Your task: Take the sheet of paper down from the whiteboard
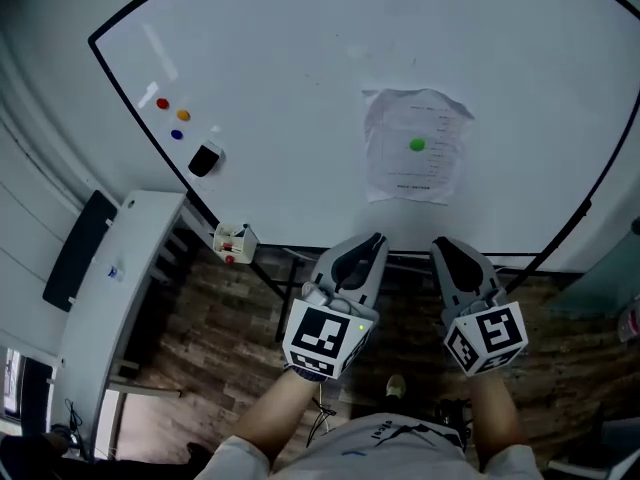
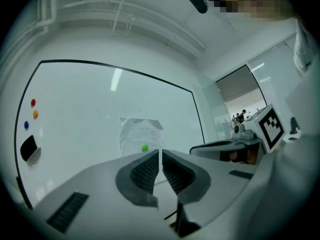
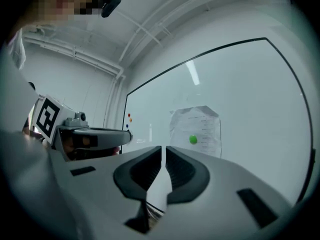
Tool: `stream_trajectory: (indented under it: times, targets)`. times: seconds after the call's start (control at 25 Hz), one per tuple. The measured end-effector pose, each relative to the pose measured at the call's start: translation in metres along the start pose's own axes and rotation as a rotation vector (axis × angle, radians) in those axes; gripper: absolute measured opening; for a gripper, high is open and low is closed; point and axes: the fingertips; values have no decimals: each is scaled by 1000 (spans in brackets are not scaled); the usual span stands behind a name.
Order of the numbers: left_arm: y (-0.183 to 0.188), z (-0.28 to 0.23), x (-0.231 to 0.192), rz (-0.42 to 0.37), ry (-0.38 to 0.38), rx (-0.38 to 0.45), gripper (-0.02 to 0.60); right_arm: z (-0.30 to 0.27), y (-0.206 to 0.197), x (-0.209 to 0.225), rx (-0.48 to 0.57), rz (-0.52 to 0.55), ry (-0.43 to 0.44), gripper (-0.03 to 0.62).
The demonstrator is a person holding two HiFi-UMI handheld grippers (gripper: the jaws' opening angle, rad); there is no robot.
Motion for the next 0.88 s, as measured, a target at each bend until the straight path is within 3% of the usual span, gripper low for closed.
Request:
stream_trajectory:
  times: [0.2,0.4,0.68,0.88]
  targets:
    - [34,-51,-30,-135,57,43,15,-42,1,30,16,78,37,32]
    - [71,-87,-58,-319,105,66,19,-74,-9,47,9,84,56,63]
    - [107,-128,-88,-525,89,95,108,-112,-11,65,11,137,-7,81]
    - [114,-156,-112,-574,30,80,145,-131,-13,71,11,159,-55,86]
Point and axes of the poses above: the fingertips, and each gripper's own axes: z backward along the fingers, x to its right, y out of its top, and after that the axes turned 3 degrees about z, right-handed
